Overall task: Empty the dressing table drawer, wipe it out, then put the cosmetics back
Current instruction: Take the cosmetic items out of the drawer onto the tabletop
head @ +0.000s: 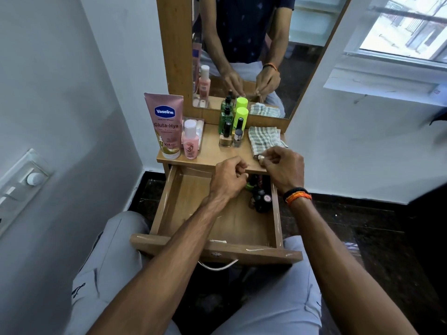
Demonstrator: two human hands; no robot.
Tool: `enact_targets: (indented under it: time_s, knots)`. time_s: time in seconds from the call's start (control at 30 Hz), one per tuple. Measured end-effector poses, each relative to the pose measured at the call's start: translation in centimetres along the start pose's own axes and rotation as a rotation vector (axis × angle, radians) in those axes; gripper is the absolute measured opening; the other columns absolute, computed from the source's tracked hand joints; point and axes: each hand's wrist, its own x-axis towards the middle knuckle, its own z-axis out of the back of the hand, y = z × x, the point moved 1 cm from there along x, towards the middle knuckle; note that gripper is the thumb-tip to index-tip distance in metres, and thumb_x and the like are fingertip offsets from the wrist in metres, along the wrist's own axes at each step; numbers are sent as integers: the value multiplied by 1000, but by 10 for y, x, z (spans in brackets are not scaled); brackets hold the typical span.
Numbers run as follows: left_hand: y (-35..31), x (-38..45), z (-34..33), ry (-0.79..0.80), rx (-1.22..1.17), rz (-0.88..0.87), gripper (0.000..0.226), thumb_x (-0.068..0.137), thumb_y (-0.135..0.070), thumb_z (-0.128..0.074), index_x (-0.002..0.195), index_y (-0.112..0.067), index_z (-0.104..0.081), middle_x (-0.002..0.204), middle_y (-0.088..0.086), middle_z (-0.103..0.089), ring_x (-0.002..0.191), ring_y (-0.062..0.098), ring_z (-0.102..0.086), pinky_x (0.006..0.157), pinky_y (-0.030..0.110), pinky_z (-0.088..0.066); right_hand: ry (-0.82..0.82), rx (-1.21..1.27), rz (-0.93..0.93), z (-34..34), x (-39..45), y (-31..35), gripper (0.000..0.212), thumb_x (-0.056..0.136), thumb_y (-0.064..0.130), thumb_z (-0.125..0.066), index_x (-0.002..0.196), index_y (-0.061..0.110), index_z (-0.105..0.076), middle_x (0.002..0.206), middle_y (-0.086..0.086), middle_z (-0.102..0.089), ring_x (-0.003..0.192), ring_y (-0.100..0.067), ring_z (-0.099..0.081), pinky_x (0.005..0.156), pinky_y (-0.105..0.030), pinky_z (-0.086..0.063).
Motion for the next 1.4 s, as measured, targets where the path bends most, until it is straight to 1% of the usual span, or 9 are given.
enact_targets:
  time_s: [0.17,0.27,0.37,0.77,0.87,0.93,1.0,1.2,1.4]
  knots:
    - [2,-12,-14,193,33,5,30,78,-13,-82,107,-17,-74,96,-1,-73,83,11,-67,71,25,-57,126,-68,-84,5,-37,-20,8,79,15,-76,85,21,-77,80,5,-72,74,-10,-65,76,-30,-58]
    - [2,-18,-24,277,101,-27,37,76,-12,-83,111,-15,-73,106,1,-69,83,12,-68,72,24,-57,203,-140,-83,2,-52,-30,11,79,24,-80,89,21,-75,85,4,-71,78,-12,-63,76,-34,-58]
    - [4,-22,-33,311,168,-7,40,72,-15,-87,109,-19,-73,110,1,-66,87,14,-66,77,35,-60,257,-202,-65,-3,-63,-35,21,79,30,-79,97,19,-74,96,1,-64,84,-15,-59,75,-30,-53]
    - [5,-25,-48,294,295,-25,32,81,-15,-78,112,-18,-71,114,5,-65,103,21,-61,82,41,-55,330,-283,-69,-13,-73,-35,34,82,14,-76,116,14,-70,117,-6,-56,101,-23,-59,87,-28,-49]
    - [5,-28,-50,276,287,-31,26,82,-14,-74,107,-21,-67,110,4,-67,100,22,-63,74,37,-54,318,-284,-70,-12,-75,-36,33,84,11,-73,117,14,-70,117,-7,-55,102,-24,-59,87,-28,-49]
    - [5,-29,-51,273,282,-28,26,83,-12,-72,107,-20,-64,108,3,-68,93,18,-63,65,30,-48,308,-272,-73,-13,-76,-37,33,85,11,-72,117,15,-70,116,-6,-55,101,-24,-58,88,-29,-49]
    - [4,-31,-50,273,276,-30,28,85,-10,-71,110,-18,-62,106,3,-68,89,14,-59,65,27,-43,303,-263,-76,-13,-78,-36,33,85,12,-72,117,15,-70,115,-6,-55,102,-24,-58,89,-30,-48]
    - [5,-34,-44,265,256,8,26,84,-11,-71,108,-22,-64,96,-3,-71,84,15,-64,66,30,-49,268,-221,-74,-11,-79,-33,26,81,15,-75,107,14,-71,102,-5,-64,92,-22,-62,84,-37,-55]
    - [12,-35,-25,190,152,47,29,73,-16,-82,99,-22,-71,90,-9,-73,84,11,-68,71,31,-59,251,-164,-103,0,-77,-30,31,76,22,-82,105,20,-72,102,-1,-69,90,-17,-63,83,-34,-55]
